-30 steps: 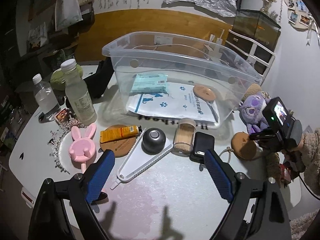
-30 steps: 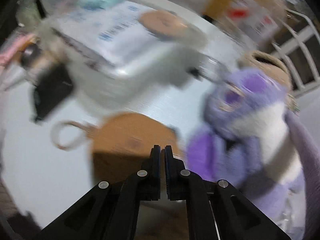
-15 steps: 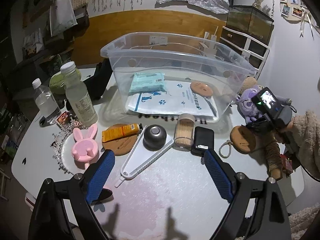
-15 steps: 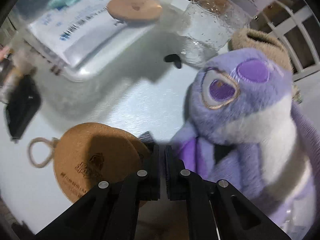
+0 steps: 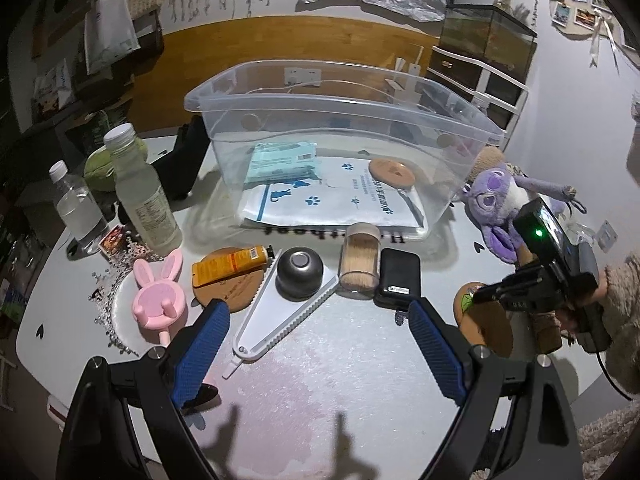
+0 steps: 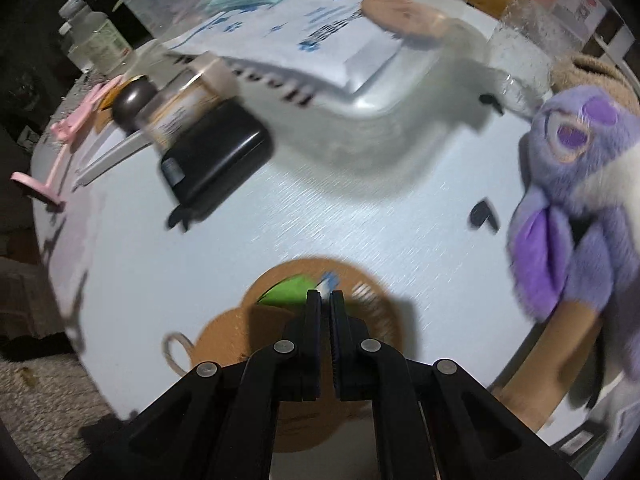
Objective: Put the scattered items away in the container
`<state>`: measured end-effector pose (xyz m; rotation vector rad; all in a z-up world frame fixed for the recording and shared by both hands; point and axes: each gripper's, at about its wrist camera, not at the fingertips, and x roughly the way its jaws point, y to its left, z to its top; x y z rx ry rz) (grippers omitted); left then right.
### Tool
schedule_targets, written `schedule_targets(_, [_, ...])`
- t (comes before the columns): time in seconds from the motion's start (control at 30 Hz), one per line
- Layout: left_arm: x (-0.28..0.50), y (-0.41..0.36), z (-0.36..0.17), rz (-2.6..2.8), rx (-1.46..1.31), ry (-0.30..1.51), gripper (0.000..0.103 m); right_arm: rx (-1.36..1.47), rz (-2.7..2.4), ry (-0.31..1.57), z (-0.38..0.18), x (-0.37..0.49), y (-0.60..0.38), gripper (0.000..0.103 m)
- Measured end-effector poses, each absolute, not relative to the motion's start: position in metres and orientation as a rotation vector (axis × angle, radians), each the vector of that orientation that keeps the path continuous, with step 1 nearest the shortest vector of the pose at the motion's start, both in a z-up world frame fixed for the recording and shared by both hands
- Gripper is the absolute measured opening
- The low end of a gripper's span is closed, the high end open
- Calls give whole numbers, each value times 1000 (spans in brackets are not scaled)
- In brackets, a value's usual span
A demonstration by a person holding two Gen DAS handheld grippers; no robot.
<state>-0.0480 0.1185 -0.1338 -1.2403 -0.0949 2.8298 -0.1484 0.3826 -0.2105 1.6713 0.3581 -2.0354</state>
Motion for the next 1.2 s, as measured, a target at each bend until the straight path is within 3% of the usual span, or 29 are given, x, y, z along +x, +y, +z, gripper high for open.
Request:
schedule_targets(0.47, [-66,145,-148,2634,-1199,49,90,1784,-2303,55,-213,-81,438,6])
schedule_targets(0.87, [-72,146,-209,2499,-1225,390,90,1684,-2247,69,-230,-83,327,6])
schedule_targets(1.2, [-89,154,-239,2401,-1087,738,90,1688,-2266,-65,-237,-77,299,6])
